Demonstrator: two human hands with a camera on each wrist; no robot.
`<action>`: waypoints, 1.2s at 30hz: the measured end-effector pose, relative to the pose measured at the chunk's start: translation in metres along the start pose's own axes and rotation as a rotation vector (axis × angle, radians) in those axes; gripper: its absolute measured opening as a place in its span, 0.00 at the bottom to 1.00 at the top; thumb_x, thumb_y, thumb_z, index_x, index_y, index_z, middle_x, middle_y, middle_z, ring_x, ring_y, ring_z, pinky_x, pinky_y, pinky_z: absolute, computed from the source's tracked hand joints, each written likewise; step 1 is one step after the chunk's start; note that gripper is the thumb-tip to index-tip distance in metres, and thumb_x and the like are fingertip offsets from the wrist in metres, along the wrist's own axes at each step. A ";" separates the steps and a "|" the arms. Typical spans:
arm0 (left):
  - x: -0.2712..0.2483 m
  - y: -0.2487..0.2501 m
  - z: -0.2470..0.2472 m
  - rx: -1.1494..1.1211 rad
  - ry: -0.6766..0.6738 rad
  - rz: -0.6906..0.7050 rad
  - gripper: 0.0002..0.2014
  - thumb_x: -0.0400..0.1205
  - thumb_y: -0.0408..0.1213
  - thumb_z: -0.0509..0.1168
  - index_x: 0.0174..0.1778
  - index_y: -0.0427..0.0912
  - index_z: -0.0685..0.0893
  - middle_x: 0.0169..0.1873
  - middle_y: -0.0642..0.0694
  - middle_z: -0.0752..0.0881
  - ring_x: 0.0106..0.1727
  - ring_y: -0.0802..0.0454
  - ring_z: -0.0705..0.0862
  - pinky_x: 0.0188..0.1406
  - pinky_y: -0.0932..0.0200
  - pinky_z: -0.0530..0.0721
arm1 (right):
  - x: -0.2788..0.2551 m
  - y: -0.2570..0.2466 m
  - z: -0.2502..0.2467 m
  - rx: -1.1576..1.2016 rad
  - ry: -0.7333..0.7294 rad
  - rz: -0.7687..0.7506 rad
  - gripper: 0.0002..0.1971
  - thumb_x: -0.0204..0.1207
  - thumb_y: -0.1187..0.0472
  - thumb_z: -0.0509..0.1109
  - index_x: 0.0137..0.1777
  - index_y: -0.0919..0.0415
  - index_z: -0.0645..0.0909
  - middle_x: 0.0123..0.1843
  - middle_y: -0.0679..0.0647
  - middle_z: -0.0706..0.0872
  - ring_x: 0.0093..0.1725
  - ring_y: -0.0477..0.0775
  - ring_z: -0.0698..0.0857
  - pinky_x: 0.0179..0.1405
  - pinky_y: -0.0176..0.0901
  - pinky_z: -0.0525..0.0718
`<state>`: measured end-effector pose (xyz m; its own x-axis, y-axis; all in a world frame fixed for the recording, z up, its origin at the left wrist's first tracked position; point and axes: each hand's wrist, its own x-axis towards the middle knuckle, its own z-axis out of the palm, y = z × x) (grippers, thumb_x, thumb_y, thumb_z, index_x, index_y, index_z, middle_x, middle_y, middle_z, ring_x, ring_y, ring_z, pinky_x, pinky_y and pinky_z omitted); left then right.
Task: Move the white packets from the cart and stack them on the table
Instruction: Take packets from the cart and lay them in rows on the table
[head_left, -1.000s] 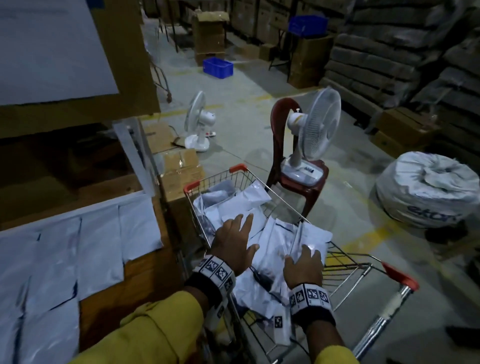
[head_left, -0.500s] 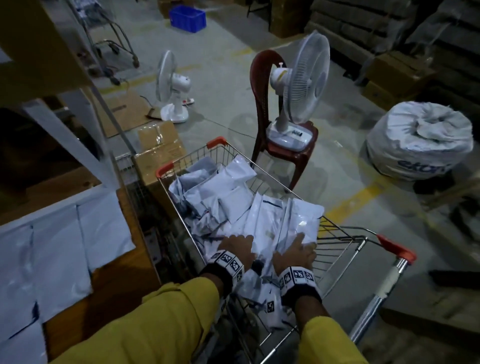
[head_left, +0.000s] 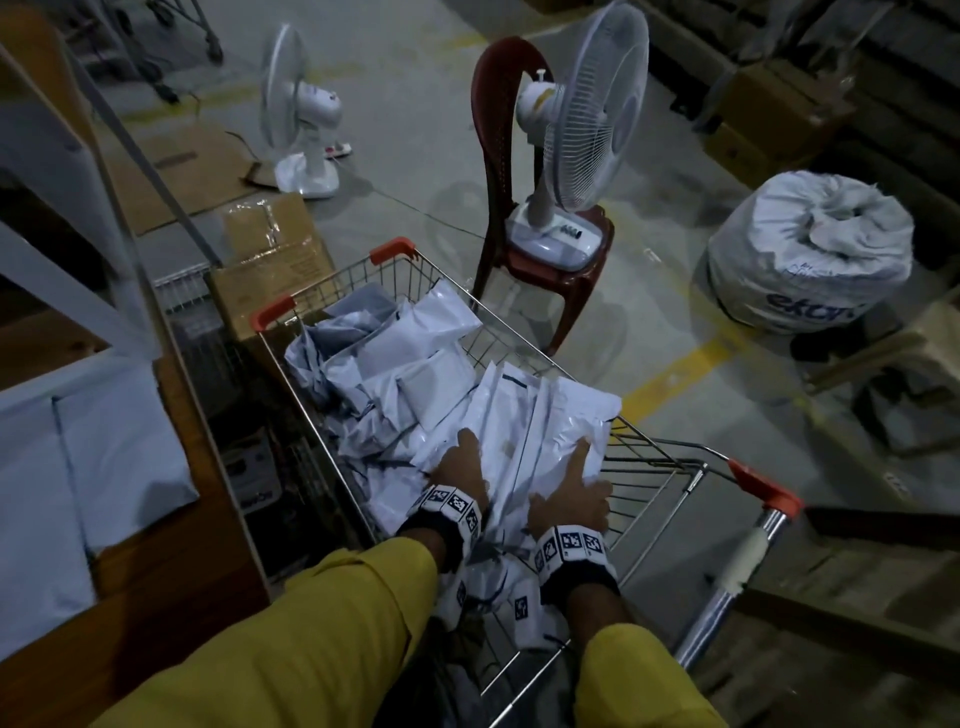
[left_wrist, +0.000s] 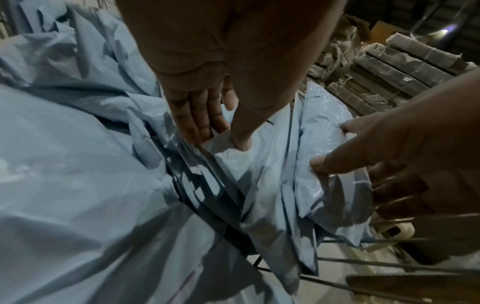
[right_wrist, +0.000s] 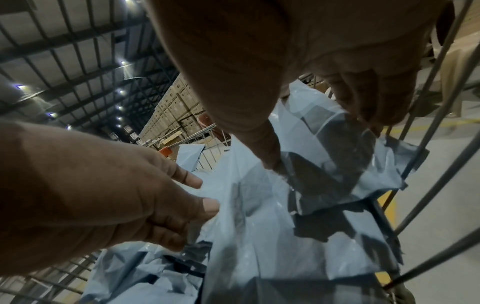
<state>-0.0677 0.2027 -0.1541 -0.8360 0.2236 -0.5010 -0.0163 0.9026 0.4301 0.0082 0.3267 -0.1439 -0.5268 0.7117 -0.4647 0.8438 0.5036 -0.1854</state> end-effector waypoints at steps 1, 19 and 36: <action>0.000 0.000 -0.001 -0.015 0.016 -0.003 0.27 0.76 0.28 0.70 0.69 0.42 0.68 0.55 0.38 0.82 0.55 0.37 0.85 0.53 0.48 0.84 | 0.001 -0.001 0.000 0.025 0.006 0.010 0.55 0.73 0.47 0.76 0.85 0.34 0.34 0.68 0.65 0.66 0.61 0.67 0.81 0.59 0.59 0.85; -0.014 0.005 0.020 0.450 0.147 0.008 0.28 0.76 0.48 0.74 0.69 0.46 0.73 0.75 0.38 0.67 0.72 0.39 0.71 0.66 0.45 0.75 | 0.008 -0.007 -0.006 -0.015 -0.021 -0.024 0.63 0.65 0.51 0.82 0.86 0.40 0.35 0.76 0.67 0.58 0.73 0.71 0.67 0.64 0.62 0.82; -0.032 -0.011 0.009 0.284 0.119 -0.157 0.42 0.68 0.48 0.78 0.73 0.43 0.63 0.73 0.40 0.61 0.73 0.39 0.66 0.62 0.44 0.78 | -0.004 -0.002 -0.016 0.035 -0.076 0.035 0.65 0.64 0.46 0.83 0.86 0.38 0.34 0.80 0.67 0.55 0.73 0.73 0.71 0.73 0.67 0.72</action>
<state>-0.0358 0.1888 -0.1500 -0.8937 0.0446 -0.4465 -0.0102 0.9928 0.1197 0.0070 0.3314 -0.1277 -0.4890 0.6888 -0.5352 0.8653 0.4608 -0.1976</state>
